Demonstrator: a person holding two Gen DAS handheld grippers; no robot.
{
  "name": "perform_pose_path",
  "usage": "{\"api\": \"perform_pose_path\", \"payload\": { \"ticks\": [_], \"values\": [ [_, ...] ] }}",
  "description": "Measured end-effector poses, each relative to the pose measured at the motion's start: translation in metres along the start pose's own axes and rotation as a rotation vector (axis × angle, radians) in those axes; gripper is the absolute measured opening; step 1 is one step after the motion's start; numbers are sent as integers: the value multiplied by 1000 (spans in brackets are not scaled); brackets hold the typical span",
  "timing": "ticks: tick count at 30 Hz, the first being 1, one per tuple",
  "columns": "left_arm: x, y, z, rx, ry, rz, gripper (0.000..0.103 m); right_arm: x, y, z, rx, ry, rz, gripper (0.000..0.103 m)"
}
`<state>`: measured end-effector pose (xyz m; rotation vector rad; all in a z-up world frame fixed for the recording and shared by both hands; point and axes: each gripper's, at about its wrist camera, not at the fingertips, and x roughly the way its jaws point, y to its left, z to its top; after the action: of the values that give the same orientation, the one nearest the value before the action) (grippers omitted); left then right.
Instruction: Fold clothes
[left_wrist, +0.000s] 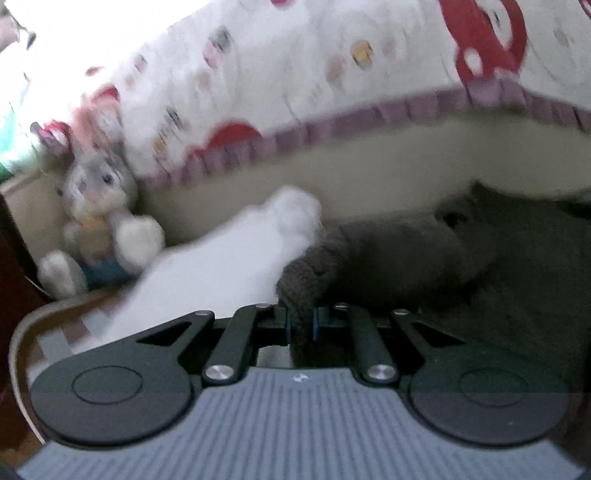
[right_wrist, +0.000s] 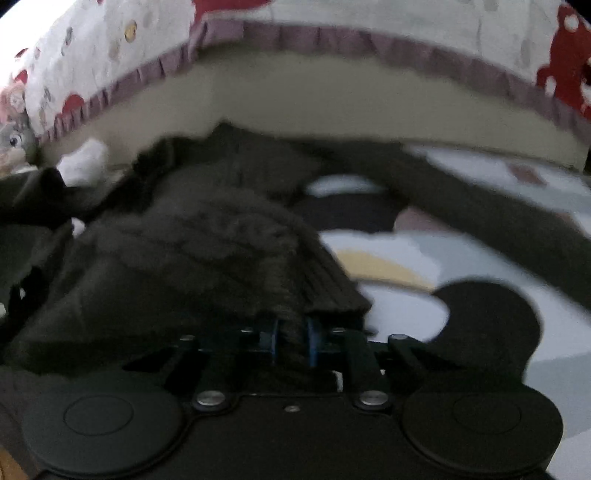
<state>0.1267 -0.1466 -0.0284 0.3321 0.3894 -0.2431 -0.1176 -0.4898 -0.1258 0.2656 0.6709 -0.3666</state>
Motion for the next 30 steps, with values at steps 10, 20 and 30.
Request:
{"api": "perform_pose_path", "payload": {
  "ticks": [10,20,30],
  "values": [
    [-55,36,18,-143,15,-69,9,-142,-74,82,-76,-133,-267,12],
    [-118,45,-56,-179,323,-153,9,-155,-209,73,77,46,-595,13],
    [-119,8,-43,-81,391,-364,22,-84,-265,3,322,125,-631,16]
  ]
}}
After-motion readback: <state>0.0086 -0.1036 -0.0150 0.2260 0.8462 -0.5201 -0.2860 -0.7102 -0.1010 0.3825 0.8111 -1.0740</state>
